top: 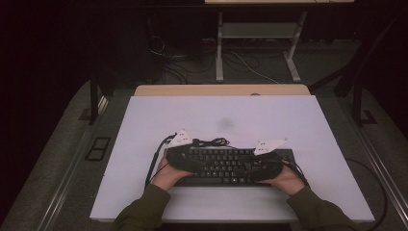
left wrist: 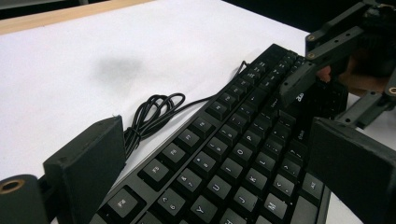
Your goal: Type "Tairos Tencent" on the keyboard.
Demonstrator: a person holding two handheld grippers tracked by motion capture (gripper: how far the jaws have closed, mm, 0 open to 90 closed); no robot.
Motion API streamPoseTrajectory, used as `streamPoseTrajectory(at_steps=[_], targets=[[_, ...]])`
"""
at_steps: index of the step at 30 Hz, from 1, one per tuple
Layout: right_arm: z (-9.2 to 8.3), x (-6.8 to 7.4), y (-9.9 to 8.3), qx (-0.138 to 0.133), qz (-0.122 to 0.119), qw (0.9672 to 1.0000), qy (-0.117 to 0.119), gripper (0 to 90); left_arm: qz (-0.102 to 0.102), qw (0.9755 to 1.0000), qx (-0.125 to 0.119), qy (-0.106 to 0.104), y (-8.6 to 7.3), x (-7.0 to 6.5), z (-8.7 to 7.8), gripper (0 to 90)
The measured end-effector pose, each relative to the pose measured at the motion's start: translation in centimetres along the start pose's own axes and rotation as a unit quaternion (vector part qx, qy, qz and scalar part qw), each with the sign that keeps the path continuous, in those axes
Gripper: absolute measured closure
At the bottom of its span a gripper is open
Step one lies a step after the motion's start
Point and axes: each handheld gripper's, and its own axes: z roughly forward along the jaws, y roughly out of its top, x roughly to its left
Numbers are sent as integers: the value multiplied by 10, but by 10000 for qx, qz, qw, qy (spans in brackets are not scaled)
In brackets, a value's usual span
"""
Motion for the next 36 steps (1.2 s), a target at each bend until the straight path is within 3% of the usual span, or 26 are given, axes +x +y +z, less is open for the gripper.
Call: streamPoseTrajectory(at_steps=[7,14,26,36], targets=[[-2,-1,-1,131,-17,9999,5,716,11,10000,15,15,0,1,1,42],[-3,-2,-3,263,-66,9996,75,884,13,10000,29,11,-1,1,1,42],[3,-3,-6,600,-166,9980,149,896,20,10000,84,18,-2,1,3,43],[5,-3,-8,756,-213,9969,3,898,51,9996,280,67,-4,0,7,47]])
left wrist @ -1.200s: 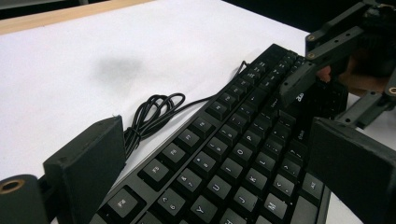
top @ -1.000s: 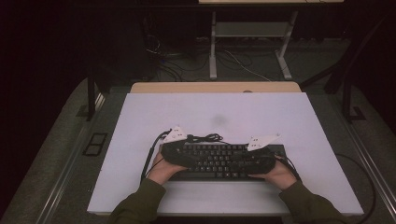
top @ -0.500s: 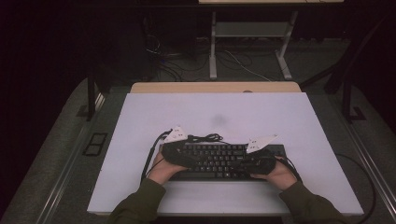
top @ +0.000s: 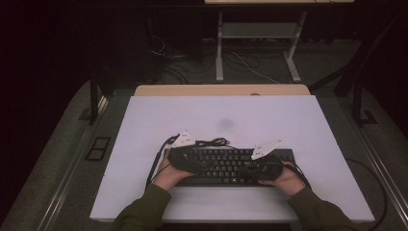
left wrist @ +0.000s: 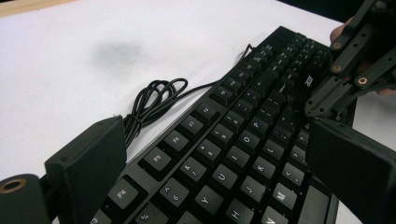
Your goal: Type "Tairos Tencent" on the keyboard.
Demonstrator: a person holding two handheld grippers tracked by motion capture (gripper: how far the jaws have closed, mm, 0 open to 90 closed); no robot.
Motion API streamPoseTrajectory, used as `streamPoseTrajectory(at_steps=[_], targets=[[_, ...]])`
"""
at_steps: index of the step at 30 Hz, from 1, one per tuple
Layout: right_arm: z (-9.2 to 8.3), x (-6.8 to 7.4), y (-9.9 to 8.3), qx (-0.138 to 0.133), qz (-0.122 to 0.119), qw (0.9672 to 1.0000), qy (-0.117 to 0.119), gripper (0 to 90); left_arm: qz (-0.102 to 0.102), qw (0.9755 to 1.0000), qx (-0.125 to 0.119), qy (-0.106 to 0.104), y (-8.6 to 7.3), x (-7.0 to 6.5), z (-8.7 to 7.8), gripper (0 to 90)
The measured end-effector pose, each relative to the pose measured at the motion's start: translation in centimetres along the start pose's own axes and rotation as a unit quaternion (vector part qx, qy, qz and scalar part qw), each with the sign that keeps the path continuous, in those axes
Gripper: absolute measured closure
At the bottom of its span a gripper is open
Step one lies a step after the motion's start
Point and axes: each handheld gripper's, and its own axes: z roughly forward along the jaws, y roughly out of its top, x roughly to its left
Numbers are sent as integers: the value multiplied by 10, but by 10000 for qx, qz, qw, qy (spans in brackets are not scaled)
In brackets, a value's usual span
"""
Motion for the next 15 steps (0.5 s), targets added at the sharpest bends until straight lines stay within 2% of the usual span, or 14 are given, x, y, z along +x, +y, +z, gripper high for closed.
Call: streamPoseTrajectory(at_steps=[3,10,15], targets=[[0,0,0,-6,-7,10000,0,897,22,10000,65,23,-1,0,1,55],[0,1,0,-8,-40,10000,-18,898,10,9995,274,125,-3,0,3,164],[0,2,0,-13,-84,9999,-56,897,5,9993,318,179,-3,2,1,285]])
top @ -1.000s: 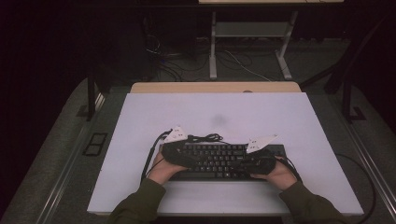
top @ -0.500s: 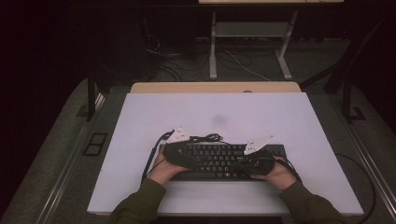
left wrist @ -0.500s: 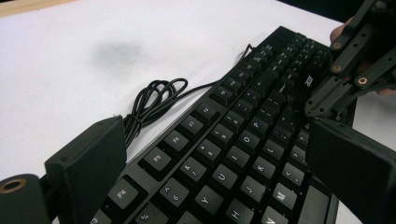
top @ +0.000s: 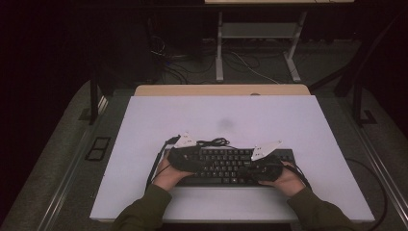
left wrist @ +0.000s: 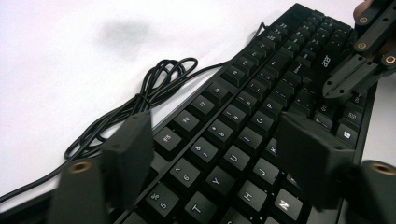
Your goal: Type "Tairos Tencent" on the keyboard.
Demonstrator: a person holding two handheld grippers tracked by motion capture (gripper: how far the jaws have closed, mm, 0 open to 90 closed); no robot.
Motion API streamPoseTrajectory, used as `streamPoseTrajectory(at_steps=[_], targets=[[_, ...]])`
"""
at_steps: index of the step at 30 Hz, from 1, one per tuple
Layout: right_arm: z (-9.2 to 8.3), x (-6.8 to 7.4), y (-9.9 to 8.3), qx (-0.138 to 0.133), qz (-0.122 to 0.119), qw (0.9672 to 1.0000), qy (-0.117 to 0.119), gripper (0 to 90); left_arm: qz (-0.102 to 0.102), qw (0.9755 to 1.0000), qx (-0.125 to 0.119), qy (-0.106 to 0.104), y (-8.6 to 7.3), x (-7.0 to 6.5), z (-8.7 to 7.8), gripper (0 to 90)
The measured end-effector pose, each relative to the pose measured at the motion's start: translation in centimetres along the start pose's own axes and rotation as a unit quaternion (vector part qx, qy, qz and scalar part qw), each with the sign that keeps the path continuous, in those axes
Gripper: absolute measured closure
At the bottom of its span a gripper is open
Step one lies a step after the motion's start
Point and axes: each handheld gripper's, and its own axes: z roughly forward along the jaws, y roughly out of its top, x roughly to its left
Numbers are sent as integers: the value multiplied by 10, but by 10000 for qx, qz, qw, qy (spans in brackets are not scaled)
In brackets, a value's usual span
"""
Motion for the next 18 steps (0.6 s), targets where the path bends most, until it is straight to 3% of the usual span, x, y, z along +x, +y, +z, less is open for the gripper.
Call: streamPoseTrajectory(at_steps=[4,7,18], targets=[[0,0,0,-5,-7,10000,2,898,-25,10000,45,4,0,1,-1,379],[0,0,0,-3,6,10000,7,898,-46,9999,110,-4,-1,2,-2,517],[0,0,-1,-10,22,10000,12,898,-62,9996,278,-39,-1,3,-4,842]])
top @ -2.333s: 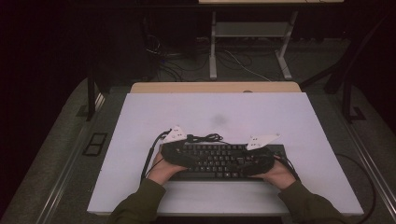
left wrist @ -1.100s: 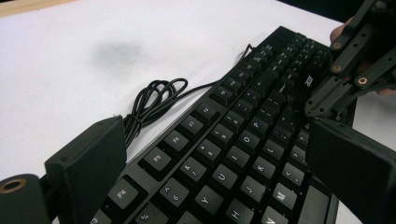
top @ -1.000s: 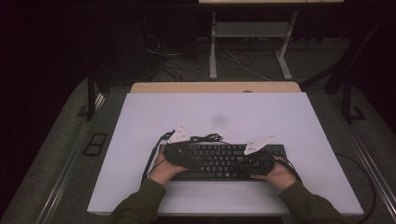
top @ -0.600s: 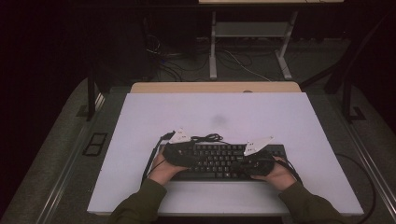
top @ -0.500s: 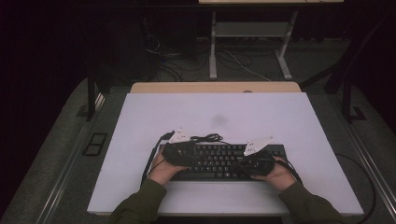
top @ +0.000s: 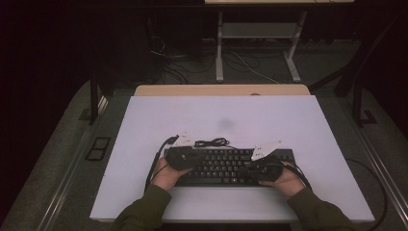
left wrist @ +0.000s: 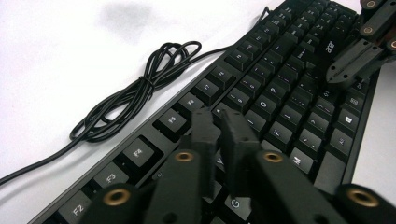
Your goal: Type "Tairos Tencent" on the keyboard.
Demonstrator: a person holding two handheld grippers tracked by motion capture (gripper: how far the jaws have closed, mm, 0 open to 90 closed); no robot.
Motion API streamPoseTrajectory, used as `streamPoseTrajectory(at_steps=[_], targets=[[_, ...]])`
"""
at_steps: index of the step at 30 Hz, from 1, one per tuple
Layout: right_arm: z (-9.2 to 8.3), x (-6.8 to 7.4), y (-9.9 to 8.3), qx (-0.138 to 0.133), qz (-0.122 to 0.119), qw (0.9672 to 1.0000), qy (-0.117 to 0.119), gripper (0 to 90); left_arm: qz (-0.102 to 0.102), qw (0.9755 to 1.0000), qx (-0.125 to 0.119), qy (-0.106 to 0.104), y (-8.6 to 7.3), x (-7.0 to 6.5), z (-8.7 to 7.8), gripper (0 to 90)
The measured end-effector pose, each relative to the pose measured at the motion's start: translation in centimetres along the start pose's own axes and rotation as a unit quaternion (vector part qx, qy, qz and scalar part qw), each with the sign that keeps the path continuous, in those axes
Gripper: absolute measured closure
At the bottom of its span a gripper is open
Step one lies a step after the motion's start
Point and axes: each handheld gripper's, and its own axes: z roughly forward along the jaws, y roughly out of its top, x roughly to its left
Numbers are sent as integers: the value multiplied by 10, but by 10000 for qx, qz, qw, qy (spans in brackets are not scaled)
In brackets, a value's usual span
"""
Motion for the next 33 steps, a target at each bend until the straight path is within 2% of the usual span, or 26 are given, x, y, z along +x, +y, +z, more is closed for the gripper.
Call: streamPoseTrajectory(at_steps=[2,4,7,10,12,14,19,33], targets=[[0,0,0,-1,2,10000,1,897,-27,10000,21,-32,0,1,-1,884],[0,0,0,0,18,10000,11,897,-52,9999,109,-51,-1,2,-3,890],[0,0,0,-1,21,10000,8,897,-88,9999,106,-42,-2,1,-4,891],[0,0,0,-1,24,10000,14,898,16,9995,308,24,-3,3,-6,891],[0,0,0,-3,29,10000,11,898,-42,9996,273,21,-4,2,-5,891],[0,0,0,-2,31,10000,12,897,33,9992,388,27,-5,4,-6,891],[0,0,0,-2,32,10000,11,898,-17,9992,403,57,-7,4,-5,891],[0,0,0,-1,37,10000,12,898,32,9986,534,18,-8,5,-3,891]])
